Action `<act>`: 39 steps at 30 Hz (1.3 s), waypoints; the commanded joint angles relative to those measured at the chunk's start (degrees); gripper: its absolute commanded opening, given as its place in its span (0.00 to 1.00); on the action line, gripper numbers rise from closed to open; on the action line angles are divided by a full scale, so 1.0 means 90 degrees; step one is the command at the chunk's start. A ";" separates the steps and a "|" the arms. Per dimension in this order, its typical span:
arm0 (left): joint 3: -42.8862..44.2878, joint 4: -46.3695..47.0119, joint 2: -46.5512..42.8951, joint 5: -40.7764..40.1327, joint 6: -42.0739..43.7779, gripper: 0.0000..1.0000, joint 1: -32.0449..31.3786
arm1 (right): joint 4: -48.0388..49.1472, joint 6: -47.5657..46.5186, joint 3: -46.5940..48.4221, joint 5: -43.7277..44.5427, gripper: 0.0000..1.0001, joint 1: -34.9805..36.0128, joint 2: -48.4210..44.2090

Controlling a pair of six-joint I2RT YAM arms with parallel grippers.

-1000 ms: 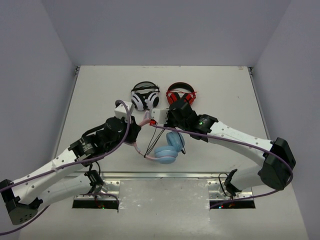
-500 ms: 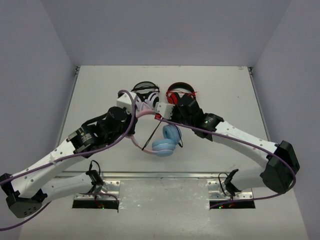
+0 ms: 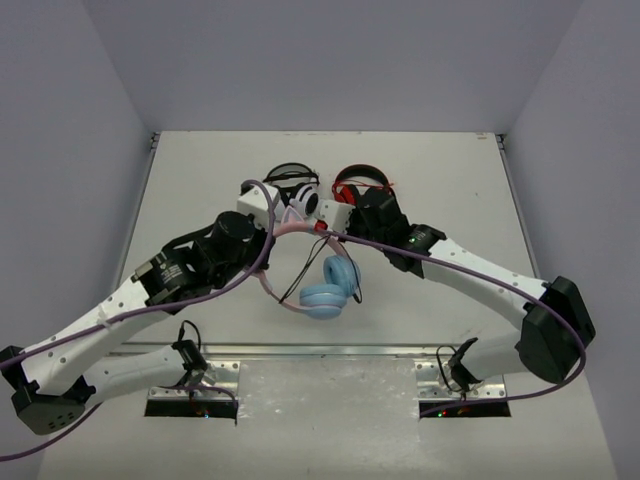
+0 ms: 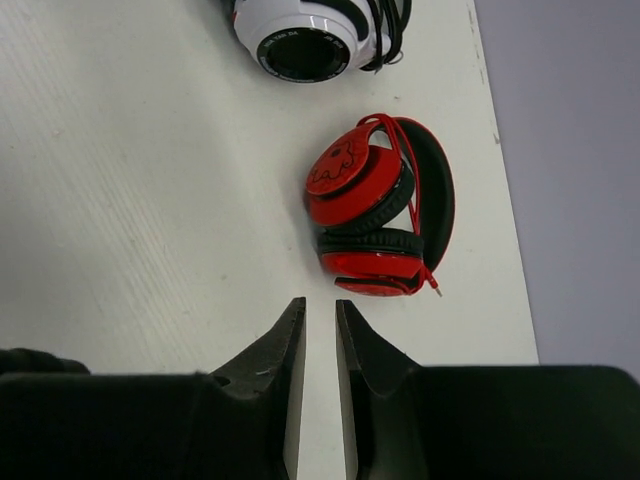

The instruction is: Wrap the headphones

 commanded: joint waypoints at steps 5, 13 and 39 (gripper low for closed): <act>0.0392 0.0451 -0.0019 -0.0013 0.0075 0.00 -0.0040 | 0.0538 0.0704 -0.0272 -0.0495 0.19 -0.0935 0.0009; 0.0041 0.0939 0.0040 0.0631 0.0475 0.00 -0.0050 | -0.0915 0.3251 0.1230 -0.0359 0.31 -0.2097 0.0292; 0.0001 0.4133 0.2734 0.5211 0.1920 0.01 -0.0030 | -0.4267 0.5081 0.1604 -0.2868 0.68 -0.1669 -0.1495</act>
